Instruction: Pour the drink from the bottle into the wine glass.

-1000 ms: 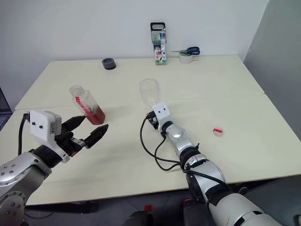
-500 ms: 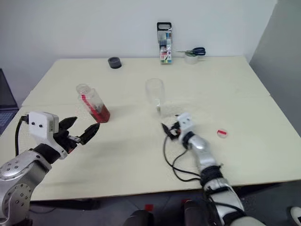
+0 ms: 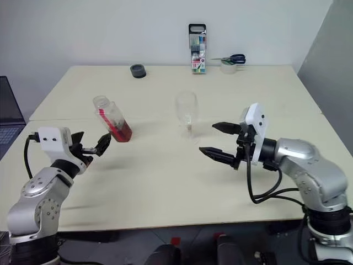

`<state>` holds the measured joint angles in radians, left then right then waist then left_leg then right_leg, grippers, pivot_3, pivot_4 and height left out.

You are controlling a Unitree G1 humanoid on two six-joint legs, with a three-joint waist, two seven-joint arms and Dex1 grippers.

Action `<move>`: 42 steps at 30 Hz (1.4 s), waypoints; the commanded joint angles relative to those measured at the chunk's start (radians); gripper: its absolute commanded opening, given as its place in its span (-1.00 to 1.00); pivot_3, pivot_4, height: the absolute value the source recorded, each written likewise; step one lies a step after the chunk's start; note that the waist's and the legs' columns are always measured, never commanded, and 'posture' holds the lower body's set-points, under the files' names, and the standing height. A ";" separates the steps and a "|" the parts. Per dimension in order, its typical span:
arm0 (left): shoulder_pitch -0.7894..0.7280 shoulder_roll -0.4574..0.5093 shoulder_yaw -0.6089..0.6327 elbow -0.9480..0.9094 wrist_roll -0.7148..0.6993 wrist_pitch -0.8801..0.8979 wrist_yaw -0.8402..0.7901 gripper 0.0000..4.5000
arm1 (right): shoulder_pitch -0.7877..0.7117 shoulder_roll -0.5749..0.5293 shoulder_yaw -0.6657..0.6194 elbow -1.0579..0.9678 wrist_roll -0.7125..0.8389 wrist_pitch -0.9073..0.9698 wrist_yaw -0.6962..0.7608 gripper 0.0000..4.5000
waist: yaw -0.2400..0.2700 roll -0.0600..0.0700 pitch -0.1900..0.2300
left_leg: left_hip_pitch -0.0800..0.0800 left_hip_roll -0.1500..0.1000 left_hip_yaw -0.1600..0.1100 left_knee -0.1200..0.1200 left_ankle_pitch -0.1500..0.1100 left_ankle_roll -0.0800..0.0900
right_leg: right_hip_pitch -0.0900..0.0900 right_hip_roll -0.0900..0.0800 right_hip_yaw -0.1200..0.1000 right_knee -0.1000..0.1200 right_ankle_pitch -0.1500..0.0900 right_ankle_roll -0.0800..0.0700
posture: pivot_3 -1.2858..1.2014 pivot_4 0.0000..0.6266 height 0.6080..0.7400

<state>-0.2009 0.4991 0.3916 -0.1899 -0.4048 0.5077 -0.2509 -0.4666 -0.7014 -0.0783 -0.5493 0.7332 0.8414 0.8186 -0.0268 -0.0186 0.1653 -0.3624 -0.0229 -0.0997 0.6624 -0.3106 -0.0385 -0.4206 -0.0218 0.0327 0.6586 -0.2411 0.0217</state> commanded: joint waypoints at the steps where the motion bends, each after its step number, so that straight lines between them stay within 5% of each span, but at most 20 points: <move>1: -0.039 -0.009 -0.017 0.034 0.028 -0.055 -0.002 1.00 | 0.001 -0.036 -0.016 -0.047 0.029 -0.005 0.022 0.95 | 0.001 0.000 0.000 | 0.000 0.000 0.000 0.000 0.000 0.000 | 0.000 0.000 0.000 0.000 0.000 0.000 | 0.03 -0.52 1.00; 21: -0.231 0.002 -0.083 0.345 0.097 -0.214 -0.112 1.00 | -0.017 -0.006 -0.043 -0.070 0.120 0.039 -0.152 0.95 | 0.001 0.000 0.000 | -0.001 0.000 0.000 0.000 0.001 -0.001 | -0.001 -0.001 0.000 0.000 0.000 0.000 | 0.03 -0.52 1.00; 35: -0.479 -0.032 -0.140 0.879 0.175 -0.498 -0.192 1.00 | -0.046 0.000 -0.052 -0.062 0.174 0.070 -0.233 0.95 | 0.000 -0.001 0.000 | -0.002 -0.001 0.000 0.000 0.001 -0.001 | -0.001 -0.002 -0.005 0.000 0.000 0.000 | 0.03 -0.52 1.00; 42: -0.510 -0.016 -0.132 0.952 0.171 -0.545 -0.213 0.22 | -0.036 0.000 -0.057 -0.069 0.179 0.068 -0.252 0.96 | 0.000 -0.001 0.000 | -0.003 -0.001 -0.002 0.000 0.000 -0.001 | -0.001 -0.002 -0.008 0.000 0.000 0.000 | 0.03 -0.52 1.00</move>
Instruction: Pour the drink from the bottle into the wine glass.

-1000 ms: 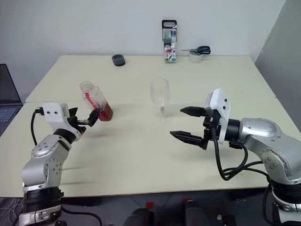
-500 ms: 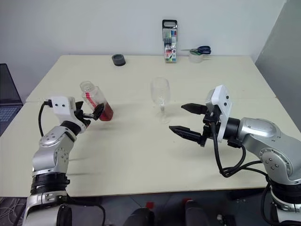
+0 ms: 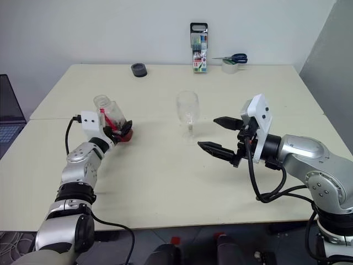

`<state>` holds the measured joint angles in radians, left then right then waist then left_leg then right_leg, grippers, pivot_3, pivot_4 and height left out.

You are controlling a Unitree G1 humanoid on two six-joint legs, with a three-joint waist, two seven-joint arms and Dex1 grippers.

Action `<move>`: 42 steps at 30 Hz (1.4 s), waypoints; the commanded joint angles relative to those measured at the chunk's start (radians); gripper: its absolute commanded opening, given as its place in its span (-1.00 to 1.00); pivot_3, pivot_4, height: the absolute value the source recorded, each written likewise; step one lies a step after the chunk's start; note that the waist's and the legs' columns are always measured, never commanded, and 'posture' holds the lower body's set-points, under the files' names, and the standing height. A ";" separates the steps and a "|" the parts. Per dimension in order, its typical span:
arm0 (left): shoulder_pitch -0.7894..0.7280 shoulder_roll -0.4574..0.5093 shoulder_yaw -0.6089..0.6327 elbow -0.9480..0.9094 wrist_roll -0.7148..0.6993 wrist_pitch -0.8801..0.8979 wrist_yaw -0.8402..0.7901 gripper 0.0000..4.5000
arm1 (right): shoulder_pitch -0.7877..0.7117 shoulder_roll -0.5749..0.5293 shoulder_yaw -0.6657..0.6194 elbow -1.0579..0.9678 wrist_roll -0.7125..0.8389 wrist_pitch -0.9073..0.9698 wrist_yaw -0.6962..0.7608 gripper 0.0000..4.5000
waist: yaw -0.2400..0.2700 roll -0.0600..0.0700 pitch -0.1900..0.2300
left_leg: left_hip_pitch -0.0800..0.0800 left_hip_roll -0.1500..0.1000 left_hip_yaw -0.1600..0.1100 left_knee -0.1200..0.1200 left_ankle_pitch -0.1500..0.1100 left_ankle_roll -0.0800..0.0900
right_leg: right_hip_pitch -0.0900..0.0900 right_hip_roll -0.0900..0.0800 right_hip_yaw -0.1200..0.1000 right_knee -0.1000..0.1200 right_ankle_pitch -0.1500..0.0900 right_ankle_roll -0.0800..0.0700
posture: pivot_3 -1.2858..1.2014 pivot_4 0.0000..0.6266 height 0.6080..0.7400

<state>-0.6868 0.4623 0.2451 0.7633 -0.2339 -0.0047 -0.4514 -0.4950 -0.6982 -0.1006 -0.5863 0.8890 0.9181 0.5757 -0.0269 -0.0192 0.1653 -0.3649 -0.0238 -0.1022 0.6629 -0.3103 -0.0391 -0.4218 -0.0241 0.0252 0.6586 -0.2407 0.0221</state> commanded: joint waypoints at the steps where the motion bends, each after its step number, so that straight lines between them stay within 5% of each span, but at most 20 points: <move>1: -0.024 0.022 0.015 -0.001 -0.001 -0.034 -0.014 0.05 | -0.005 -0.003 -0.034 -0.033 0.023 -0.010 -0.011 0.96 | 0.000 0.000 0.000 | 0.000 0.000 0.000 0.000 0.000 0.000 | 0.000 0.000 0.000 0.000 0.000 0.000 | 0.03 -0.52 1.00; 4: -0.019 0.024 0.015 -0.008 -0.002 -0.034 -0.016 -0.24 | -0.002 -0.002 -0.029 -0.030 0.016 -0.019 -0.010 0.96 | 0.000 0.000 0.000 | 0.000 0.000 -0.002 0.000 0.000 0.000 | 0.000 0.000 -0.002 0.000 0.000 0.000 | 0.03 -0.52 1.00; 20: -0.229 0.110 -0.203 -0.009 0.217 -0.144 -0.141 -0.24 | -0.134 0.068 0.025 0.026 -0.201 -0.202 -0.066 0.96 | 0.000 0.000 0.000 | -0.004 -0.002 -0.004 0.001 0.002 -0.004 | 0.000 0.000 -0.007 -0.001 0.000 0.000 | 0.03 -0.52 1.00; 42: -0.609 0.137 -0.494 0.296 0.595 -0.499 -0.134 -0.24 | 0.003 0.157 0.061 0.063 -0.338 -0.335 -0.052 0.96 | -0.005 0.000 0.000 | -0.005 -0.003 -0.002 0.001 0.002 -0.003 | -0.001 0.002 -0.008 0.001 0.000 0.000 | 0.03 -0.52 1.00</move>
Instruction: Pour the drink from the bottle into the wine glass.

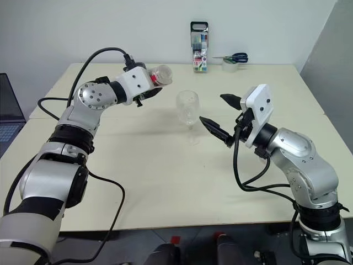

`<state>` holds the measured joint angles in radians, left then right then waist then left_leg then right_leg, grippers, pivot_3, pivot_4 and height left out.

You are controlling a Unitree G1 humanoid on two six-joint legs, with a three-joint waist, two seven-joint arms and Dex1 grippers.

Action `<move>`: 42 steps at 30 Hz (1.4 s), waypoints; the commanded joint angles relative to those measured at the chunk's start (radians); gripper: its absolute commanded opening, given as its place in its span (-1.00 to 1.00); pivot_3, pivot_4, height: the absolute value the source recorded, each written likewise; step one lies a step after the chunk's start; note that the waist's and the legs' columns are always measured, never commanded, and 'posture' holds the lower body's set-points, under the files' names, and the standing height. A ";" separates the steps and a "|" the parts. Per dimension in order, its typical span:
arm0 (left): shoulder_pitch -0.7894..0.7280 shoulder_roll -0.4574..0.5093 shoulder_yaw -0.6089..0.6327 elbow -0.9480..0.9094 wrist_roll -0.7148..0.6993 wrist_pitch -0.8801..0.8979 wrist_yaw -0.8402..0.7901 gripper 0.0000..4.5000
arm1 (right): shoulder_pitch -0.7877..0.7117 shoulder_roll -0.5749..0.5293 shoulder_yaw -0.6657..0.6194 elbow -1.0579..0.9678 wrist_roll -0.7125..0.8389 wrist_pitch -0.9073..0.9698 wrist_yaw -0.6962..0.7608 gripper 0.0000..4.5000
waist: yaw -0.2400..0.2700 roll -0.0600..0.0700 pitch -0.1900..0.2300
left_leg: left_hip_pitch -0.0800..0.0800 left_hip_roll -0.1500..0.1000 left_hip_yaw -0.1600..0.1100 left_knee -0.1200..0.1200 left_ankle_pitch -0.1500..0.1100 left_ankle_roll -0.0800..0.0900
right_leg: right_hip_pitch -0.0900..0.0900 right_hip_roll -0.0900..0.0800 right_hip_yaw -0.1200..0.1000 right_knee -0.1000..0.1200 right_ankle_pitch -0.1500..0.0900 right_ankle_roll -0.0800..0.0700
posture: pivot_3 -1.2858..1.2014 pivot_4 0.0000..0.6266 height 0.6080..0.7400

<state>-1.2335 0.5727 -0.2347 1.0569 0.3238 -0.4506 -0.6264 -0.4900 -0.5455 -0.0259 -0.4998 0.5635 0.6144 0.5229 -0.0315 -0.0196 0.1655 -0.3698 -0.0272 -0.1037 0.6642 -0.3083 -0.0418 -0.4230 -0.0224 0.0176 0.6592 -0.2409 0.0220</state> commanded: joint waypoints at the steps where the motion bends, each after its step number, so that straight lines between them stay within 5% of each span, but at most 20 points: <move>1: -0.072 0.026 -0.019 0.015 0.048 -0.059 0.049 -0.24 | 0.001 0.007 -0.013 -0.024 -0.015 -0.032 -0.001 0.96 | 0.000 0.000 0.000 | 0.000 0.000 0.000 0.000 0.000 0.000 | 0.000 0.000 0.000 0.000 0.000 0.000 | 0.03 -0.52 1.00; 42: -0.249 0.031 -0.236 0.155 0.374 -0.213 0.352 -0.24 | 0.026 0.061 0.003 -0.031 -0.073 -0.043 -0.004 0.96 | 0.000 0.000 0.000 | 0.000 -0.007 0.001 0.001 0.000 0.000 | -0.001 0.000 0.000 0.003 0.000 0.000 | 0.03 -0.52 1.00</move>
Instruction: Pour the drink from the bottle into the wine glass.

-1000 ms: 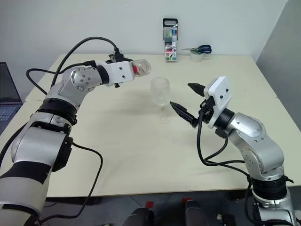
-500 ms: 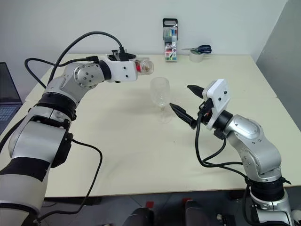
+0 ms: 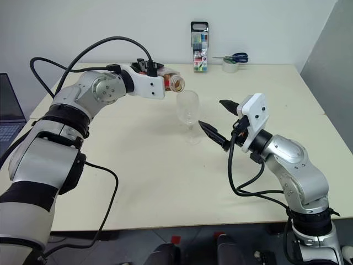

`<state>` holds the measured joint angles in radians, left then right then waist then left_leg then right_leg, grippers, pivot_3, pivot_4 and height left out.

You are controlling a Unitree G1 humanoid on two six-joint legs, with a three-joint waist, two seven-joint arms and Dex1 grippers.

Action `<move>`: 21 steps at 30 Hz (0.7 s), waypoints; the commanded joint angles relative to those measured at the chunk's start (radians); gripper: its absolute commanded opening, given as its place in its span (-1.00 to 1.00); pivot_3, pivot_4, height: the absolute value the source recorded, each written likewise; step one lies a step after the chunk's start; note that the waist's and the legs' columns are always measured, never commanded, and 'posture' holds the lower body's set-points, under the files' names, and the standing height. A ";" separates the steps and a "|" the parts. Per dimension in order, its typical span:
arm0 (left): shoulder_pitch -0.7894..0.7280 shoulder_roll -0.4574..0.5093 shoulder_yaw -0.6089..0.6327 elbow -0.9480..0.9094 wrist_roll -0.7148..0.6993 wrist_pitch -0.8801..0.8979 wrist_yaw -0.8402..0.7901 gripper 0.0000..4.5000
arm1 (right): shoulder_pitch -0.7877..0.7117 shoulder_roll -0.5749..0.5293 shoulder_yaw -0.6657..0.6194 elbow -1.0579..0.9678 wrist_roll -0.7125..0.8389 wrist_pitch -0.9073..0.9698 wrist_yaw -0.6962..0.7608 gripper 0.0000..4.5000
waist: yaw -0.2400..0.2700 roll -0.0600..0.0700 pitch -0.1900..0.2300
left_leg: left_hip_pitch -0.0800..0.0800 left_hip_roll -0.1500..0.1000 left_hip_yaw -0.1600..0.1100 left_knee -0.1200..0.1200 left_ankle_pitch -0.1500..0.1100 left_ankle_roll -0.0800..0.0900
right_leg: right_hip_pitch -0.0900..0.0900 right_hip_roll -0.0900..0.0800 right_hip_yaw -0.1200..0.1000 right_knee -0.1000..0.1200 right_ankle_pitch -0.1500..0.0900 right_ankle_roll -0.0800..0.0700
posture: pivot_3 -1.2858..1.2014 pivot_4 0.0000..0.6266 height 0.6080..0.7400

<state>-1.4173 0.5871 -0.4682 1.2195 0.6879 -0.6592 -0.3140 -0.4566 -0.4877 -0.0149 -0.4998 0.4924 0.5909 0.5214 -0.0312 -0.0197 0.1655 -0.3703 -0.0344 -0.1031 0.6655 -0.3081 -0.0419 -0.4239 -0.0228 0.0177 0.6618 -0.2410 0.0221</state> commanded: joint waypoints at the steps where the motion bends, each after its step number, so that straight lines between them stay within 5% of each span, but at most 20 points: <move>1: -0.070 0.017 -0.008 -0.003 0.020 -0.003 0.048 -0.24 | -0.009 0.003 -0.008 -0.032 -0.001 -0.018 -0.003 0.96 | 0.000 0.000 0.000 | 0.000 0.000 0.000 0.000 0.000 0.000 | 0.000 0.000 0.000 0.000 0.000 0.000 | 0.03 -0.52 1.00; 21: -0.133 0.029 -0.093 0.042 0.126 -0.001 0.158 -0.24 | 0.000 0.000 -0.013 -0.036 0.003 -0.009 -0.003 0.96 | 0.000 0.000 0.000 | 0.000 -0.002 -0.001 0.001 0.000 0.000 | 0.000 -0.001 0.000 0.001 0.000 0.001 | 0.03 -0.52 1.00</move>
<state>-1.5018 0.5954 -0.5629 1.2685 0.8090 -0.6599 -0.1841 -0.4479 -0.4870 -0.0149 -0.5026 0.4926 0.5948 0.5202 -0.0311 -0.0197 0.1655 -0.3707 -0.0363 -0.1040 0.6663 -0.3080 -0.0418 -0.4241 -0.0238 0.0177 0.6632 -0.2414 0.0227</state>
